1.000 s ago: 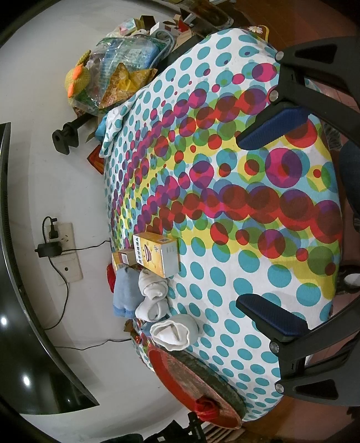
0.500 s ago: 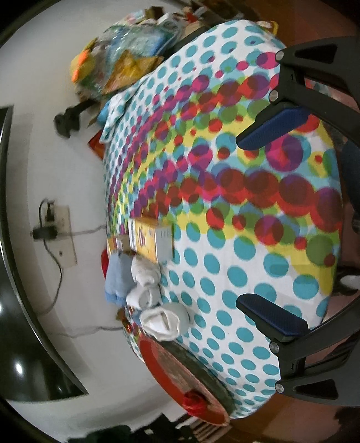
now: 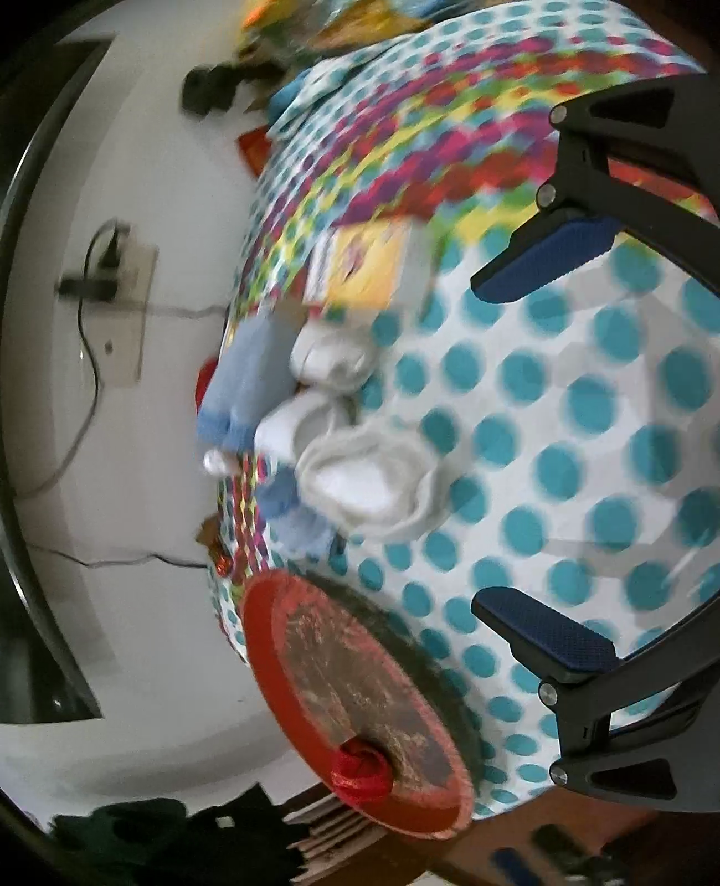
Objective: Organize objects
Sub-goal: 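Grasp the white folded sock with the right gripper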
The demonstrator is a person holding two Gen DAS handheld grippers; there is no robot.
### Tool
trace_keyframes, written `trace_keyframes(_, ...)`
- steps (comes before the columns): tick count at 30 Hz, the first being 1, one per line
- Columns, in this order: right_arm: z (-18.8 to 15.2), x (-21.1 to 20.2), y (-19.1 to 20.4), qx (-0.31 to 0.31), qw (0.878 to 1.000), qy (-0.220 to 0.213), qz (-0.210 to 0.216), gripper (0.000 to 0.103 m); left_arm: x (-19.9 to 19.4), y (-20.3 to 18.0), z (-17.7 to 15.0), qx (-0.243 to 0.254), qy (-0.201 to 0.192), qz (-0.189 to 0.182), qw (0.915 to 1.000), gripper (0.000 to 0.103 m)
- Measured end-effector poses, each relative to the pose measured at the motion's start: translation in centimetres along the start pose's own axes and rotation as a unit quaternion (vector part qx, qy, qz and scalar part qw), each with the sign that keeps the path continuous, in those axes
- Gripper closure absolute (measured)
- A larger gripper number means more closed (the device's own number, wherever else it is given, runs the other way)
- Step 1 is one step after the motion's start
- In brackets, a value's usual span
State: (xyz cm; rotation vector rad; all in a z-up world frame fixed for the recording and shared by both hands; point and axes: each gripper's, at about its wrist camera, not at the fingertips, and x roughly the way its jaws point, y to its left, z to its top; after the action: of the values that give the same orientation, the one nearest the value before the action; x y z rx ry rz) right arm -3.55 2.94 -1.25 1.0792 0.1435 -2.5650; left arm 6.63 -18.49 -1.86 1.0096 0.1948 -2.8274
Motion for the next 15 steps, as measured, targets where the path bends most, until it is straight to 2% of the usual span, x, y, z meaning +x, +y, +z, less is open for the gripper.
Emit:
trace_keyframes(2, 1.0, 1.4, 0.8, 0.001, 1.000, 0.010, -0.002, 0.017, 0.1, 1.2, -0.7, -0.025, -0.002, 0.002, 0.9997, 0.037)
trace_keyframes(4, 1.8, 3.1, 1.3, 0.009, 1.000, 0.026, -0.003, 0.037, 0.3, 2.3, -0.8, -0.054, 0.010, -0.010, 0.9985, 0.037)
trace_keyframes(5, 2.1, 3.6, 1.3, 0.013, 0.999, 0.031, 0.002, 0.043, 0.2, 2.7, -0.7, -0.062, 0.013, -0.015, 0.9979, 0.037)
trace_keyframes(7, 2.5, 4.6, 1.6, 0.012, 0.999, 0.036, 0.000, 0.066, -0.2, 3.2, -0.6, -0.068, 0.001, -0.012, 0.9976, 0.037)
trace_keyframes(8, 2.6, 4.9, 1.8, 0.009, 0.999, 0.034, -0.006, 0.067, -0.3, 3.2, -0.6, -0.065, -0.002, -0.011, 0.9978, 0.037)
trace_keyframes(10, 2.6, 5.0, 1.7, 0.012, 1.000, 0.028, -0.005, 0.075, -0.2, 3.0, -0.7, -0.057, 0.002, -0.011, 0.9983, 0.037)
trace_keyframes(15, 1.8, 3.9, 0.9, 0.010, 1.000, 0.016, -0.010, 0.080, 0.2, 2.3, -1.1, -0.045, 0.010, -0.015, 0.9988, 0.037)
